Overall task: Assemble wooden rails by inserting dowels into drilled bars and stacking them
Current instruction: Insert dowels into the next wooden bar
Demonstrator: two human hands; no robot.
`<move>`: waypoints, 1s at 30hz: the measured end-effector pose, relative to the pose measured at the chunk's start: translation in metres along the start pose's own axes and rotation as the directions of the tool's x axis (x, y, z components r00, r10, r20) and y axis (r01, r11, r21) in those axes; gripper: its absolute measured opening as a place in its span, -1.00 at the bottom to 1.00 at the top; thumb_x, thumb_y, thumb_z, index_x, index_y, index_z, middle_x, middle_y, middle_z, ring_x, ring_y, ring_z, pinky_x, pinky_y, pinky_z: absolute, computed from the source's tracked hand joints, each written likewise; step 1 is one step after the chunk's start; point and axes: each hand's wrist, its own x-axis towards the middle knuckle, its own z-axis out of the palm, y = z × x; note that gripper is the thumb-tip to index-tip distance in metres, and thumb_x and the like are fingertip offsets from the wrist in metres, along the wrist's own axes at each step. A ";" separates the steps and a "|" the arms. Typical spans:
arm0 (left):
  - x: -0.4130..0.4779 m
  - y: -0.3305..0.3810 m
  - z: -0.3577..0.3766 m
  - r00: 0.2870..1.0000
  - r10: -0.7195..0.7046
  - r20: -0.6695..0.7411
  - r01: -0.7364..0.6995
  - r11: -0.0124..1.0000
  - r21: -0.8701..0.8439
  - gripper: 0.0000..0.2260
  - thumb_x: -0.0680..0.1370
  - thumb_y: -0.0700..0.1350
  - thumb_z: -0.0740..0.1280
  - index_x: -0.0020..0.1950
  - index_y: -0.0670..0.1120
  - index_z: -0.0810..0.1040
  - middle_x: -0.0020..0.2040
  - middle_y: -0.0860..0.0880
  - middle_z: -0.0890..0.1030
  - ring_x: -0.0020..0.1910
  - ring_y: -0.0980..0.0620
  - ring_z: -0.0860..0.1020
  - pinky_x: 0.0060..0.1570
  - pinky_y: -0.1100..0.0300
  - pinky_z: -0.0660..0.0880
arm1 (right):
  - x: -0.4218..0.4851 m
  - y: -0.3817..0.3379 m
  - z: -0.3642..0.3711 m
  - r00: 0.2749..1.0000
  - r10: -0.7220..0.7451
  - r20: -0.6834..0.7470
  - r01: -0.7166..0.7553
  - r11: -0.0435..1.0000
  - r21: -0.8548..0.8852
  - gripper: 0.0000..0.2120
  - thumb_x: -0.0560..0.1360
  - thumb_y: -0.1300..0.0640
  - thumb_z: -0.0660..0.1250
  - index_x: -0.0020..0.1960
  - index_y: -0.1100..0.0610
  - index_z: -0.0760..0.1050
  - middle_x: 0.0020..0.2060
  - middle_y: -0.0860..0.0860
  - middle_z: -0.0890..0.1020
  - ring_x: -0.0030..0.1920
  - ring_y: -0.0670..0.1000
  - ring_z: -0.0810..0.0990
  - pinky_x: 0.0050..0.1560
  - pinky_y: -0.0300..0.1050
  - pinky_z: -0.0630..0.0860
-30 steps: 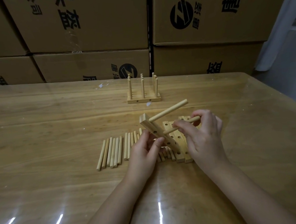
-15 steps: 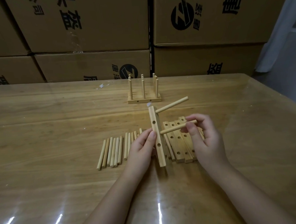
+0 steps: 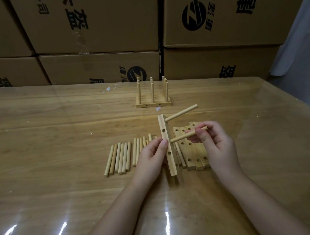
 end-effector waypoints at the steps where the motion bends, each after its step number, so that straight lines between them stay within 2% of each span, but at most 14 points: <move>1: 0.000 -0.001 0.000 1.000 0.003 0.002 -0.003 1.000 0.013 -0.81 0.62 -0.06 0.19 0.00 -0.02 0.60 -0.13 -0.26 0.62 -0.24 -0.02 0.56 -0.22 0.15 0.53 | 0.000 0.000 0.000 1.000 0.008 -0.006 -0.008 1.000 0.002 -0.91 0.50 0.10 0.24 -0.04 0.06 0.50 -0.17 -0.02 0.68 -0.15 -0.08 0.66 -0.14 -0.27 0.57; 8: 0.000 -0.002 0.000 1.000 0.015 0.009 -0.016 0.996 0.086 -0.79 0.63 -0.07 0.18 0.01 -0.12 0.58 -0.12 -0.28 0.62 -0.26 0.01 0.55 -0.25 0.20 0.51 | -0.001 0.000 0.001 0.999 0.035 -0.039 -0.034 0.999 0.010 -0.93 0.49 0.08 0.25 -0.06 0.02 0.49 -0.23 -0.02 0.66 -0.20 -0.09 0.66 -0.18 -0.31 0.55; 12: -0.001 -0.001 0.001 1.000 0.029 0.010 -0.029 0.992 0.121 -0.81 0.63 -0.05 0.19 0.00 -0.03 0.58 -0.14 -0.21 0.62 -0.28 0.10 0.54 -0.24 0.23 0.51 | -0.001 0.001 0.002 0.997 0.050 -0.059 -0.048 0.998 0.026 -0.93 0.48 0.05 0.26 -0.06 -0.01 0.49 -0.24 -0.05 0.66 -0.23 -0.08 0.66 -0.21 -0.33 0.55; 17: -0.002 -0.001 0.001 0.999 0.034 0.008 -0.035 0.991 0.133 -0.79 0.62 -0.03 0.19 0.01 -0.08 0.57 -0.13 -0.26 0.61 -0.19 -0.15 0.57 -0.18 0.07 0.53 | -0.001 0.001 0.002 0.996 0.058 -0.068 -0.057 0.998 0.029 -0.93 0.48 0.03 0.26 -0.07 -0.01 0.49 -0.24 -0.06 0.66 -0.24 -0.08 0.66 -0.22 -0.33 0.54; 23: -0.003 0.000 0.003 0.998 0.056 -0.008 -0.053 0.978 0.201 -0.82 0.63 -0.06 0.18 0.01 -0.05 0.56 -0.16 -0.18 0.62 -0.22 -0.05 0.56 -0.19 0.11 0.52 | -0.003 0.000 0.004 0.994 0.060 -0.090 -0.059 0.998 0.017 -0.91 0.49 0.04 0.24 -0.06 0.01 0.48 -0.22 -0.06 0.66 -0.24 -0.10 0.66 -0.22 -0.32 0.55; 27: -0.003 -0.001 0.003 0.997 0.070 -0.015 -0.065 0.973 0.220 -0.81 0.62 -0.06 0.18 0.04 -0.10 0.55 -0.13 -0.21 0.61 -0.14 -0.12 0.57 -0.11 0.01 0.51 | -0.003 0.000 0.005 0.992 0.064 -0.111 -0.063 0.998 0.016 -0.91 0.49 0.05 0.24 -0.06 0.03 0.49 -0.26 -0.04 0.66 -0.24 -0.08 0.67 -0.22 -0.30 0.56; 30: -0.004 -0.001 0.004 0.994 0.107 -0.029 -0.096 0.961 0.258 -0.85 0.62 -0.06 0.18 -0.03 0.01 0.54 -0.20 -0.13 0.59 -0.22 0.06 0.54 -0.19 0.22 0.47 | -0.004 -0.002 0.006 0.992 0.057 -0.116 -0.055 0.998 0.015 -0.91 0.49 0.06 0.24 -0.06 0.04 0.49 -0.27 -0.02 0.65 -0.25 -0.08 0.67 -0.22 -0.30 0.56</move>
